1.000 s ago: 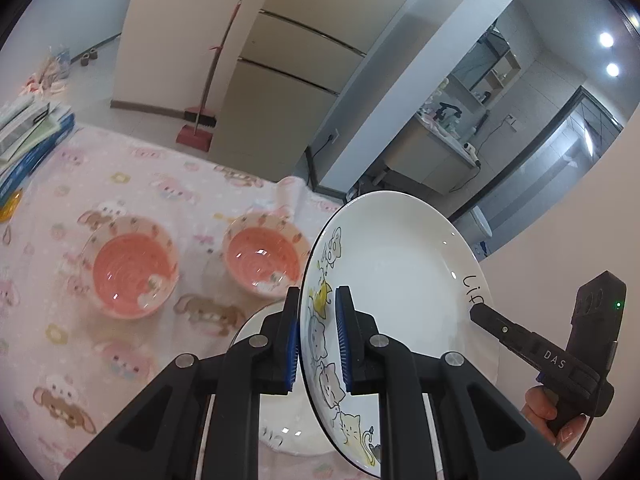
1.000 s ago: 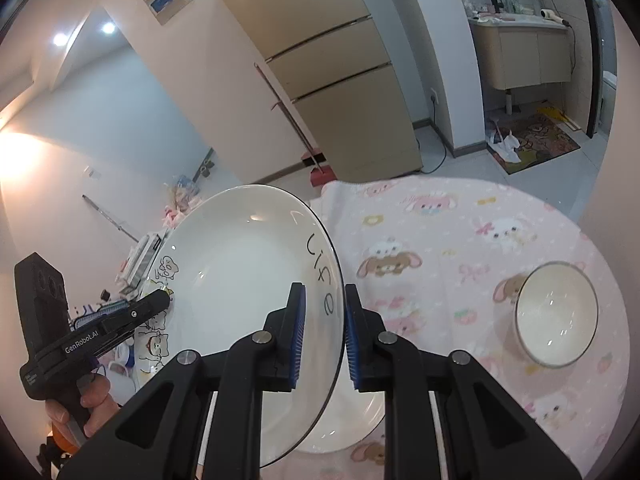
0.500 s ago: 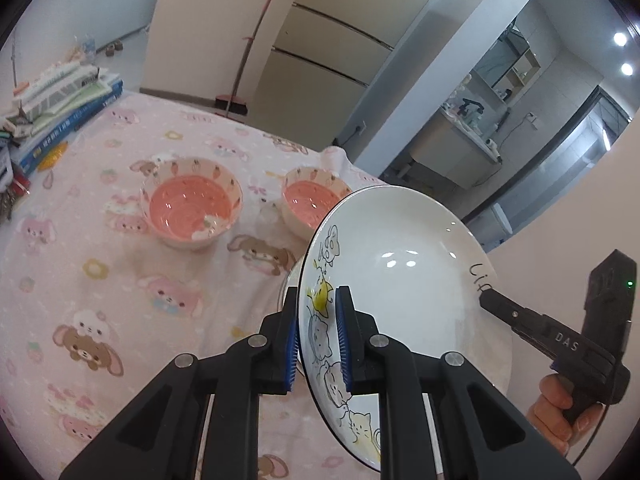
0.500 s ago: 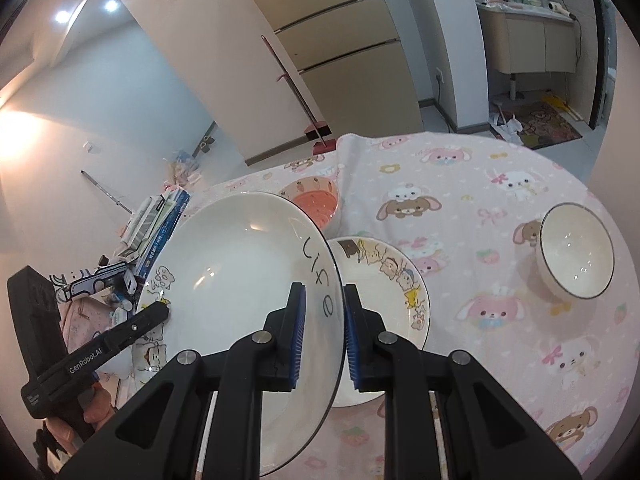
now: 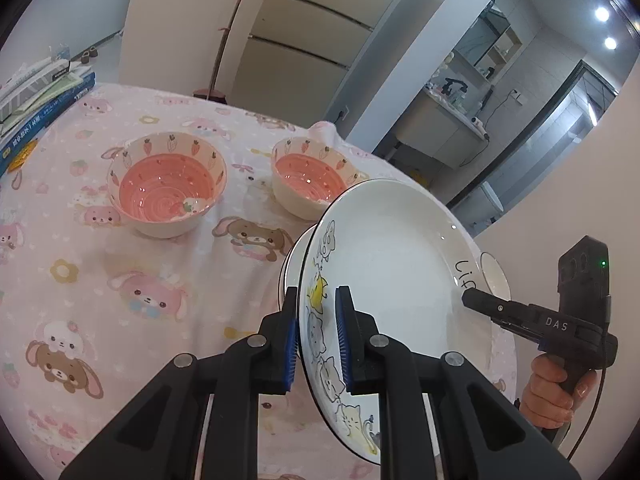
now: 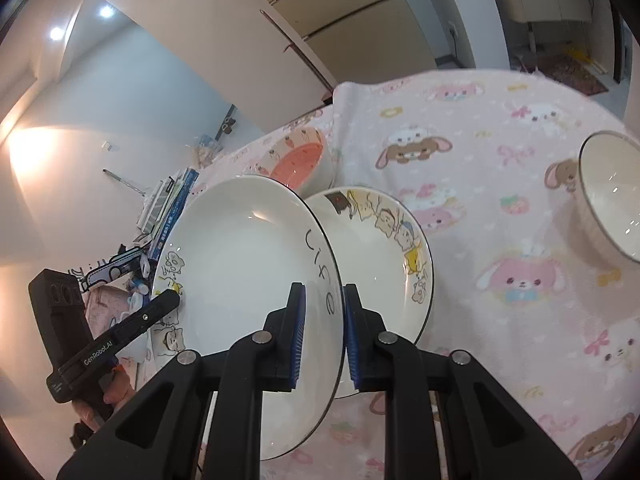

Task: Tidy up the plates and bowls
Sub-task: 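Carry the 'life' plate with both grippers over the stacked plates, then lower the 'life' plate onto the plate stack and open the left gripper, then open the right gripper off the plate rim and raise both grippers, then raise both grippers and move them toward the pink strawberry bowls, then lower both grippers onto the rim of a pink strawberry bowl and close them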

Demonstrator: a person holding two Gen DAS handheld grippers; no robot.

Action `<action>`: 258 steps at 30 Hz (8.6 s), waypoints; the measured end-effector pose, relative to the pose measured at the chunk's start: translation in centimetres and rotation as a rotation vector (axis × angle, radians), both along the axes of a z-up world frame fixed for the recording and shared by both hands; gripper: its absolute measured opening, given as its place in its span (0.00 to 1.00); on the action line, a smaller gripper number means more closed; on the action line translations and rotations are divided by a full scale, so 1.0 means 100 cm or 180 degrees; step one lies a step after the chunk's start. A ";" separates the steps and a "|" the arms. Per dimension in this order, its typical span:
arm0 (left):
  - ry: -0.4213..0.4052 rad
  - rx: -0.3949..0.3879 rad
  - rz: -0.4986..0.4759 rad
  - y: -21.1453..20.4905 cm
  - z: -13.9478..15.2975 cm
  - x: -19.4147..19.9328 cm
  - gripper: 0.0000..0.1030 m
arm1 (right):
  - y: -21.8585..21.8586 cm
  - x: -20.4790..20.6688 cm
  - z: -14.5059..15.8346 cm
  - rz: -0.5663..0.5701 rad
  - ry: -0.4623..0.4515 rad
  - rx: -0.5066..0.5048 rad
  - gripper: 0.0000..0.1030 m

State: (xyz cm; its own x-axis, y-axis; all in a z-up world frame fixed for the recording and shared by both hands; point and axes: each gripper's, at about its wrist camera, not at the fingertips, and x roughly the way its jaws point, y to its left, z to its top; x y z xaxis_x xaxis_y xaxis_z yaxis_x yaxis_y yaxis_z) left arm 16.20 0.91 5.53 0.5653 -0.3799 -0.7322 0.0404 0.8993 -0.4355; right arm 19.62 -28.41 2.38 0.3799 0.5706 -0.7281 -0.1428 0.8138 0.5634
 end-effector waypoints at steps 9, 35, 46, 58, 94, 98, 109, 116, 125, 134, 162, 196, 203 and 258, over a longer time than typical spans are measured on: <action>0.0203 -0.0175 -0.0043 -0.003 -0.039 0.021 0.16 | -0.010 0.013 -0.036 -0.0115 0.0224 0.0071 0.18; 0.0065 -0.0678 -0.0039 0.007 -0.073 0.040 0.34 | -0.019 0.023 -0.063 -0.0164 0.0099 0.0306 0.19; -0.0104 -0.0814 -0.0041 0.016 -0.060 0.033 0.50 | -0.016 0.021 -0.062 -0.0182 0.0055 0.0279 0.25; 0.0131 -0.0372 0.0117 0.020 -0.069 0.036 0.52 | -0.021 0.019 -0.054 -0.0272 -0.0111 0.0001 0.28; 0.0202 -0.0099 -0.0126 -0.005 -0.072 0.031 0.13 | -0.003 0.006 -0.043 -0.0245 -0.0398 -0.0762 0.08; 0.0196 -0.0076 -0.0153 -0.006 -0.072 0.031 0.13 | 0.007 0.001 -0.040 -0.0229 -0.0560 -0.1073 0.07; 0.0219 -0.0045 -0.0186 -0.009 -0.074 0.031 0.13 | 0.024 -0.005 -0.039 -0.0190 -0.0878 -0.1780 0.05; 0.0025 0.0104 -0.0153 -0.012 -0.066 0.026 0.13 | 0.018 -0.005 -0.036 -0.0282 -0.0829 -0.1646 0.05; -0.0510 0.0562 -0.0146 -0.029 -0.044 0.011 0.17 | 0.009 -0.011 -0.019 -0.0554 -0.1099 -0.1616 0.05; -0.1393 0.0638 0.0211 -0.022 -0.009 -0.019 0.86 | 0.005 -0.031 0.008 -0.0838 -0.1719 -0.1561 0.13; -0.3035 0.1407 0.1050 -0.024 0.019 -0.070 0.87 | 0.041 -0.076 0.045 -0.0844 -0.3311 -0.1913 1.00; -0.2547 0.1587 0.0379 -0.002 0.079 -0.101 1.00 | 0.034 -0.111 0.098 -0.1009 -0.3168 -0.1090 1.00; -0.2544 0.1515 0.0357 0.018 0.090 -0.101 1.00 | 0.052 -0.101 0.108 -0.0904 -0.3121 -0.0925 1.00; -0.0739 0.1006 0.0387 0.139 -0.075 0.087 0.18 | 0.269 0.091 -0.057 0.0545 -0.0863 -0.1091 0.18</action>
State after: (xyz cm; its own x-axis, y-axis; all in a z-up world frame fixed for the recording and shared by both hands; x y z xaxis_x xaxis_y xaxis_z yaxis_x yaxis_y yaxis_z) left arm 24.94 14.85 -1.98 0.7562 -0.0771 -0.6497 -0.0096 0.9916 -0.1289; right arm 28.68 -1.51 -3.33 0.5037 0.3857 -0.7730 -0.3960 0.8983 0.1901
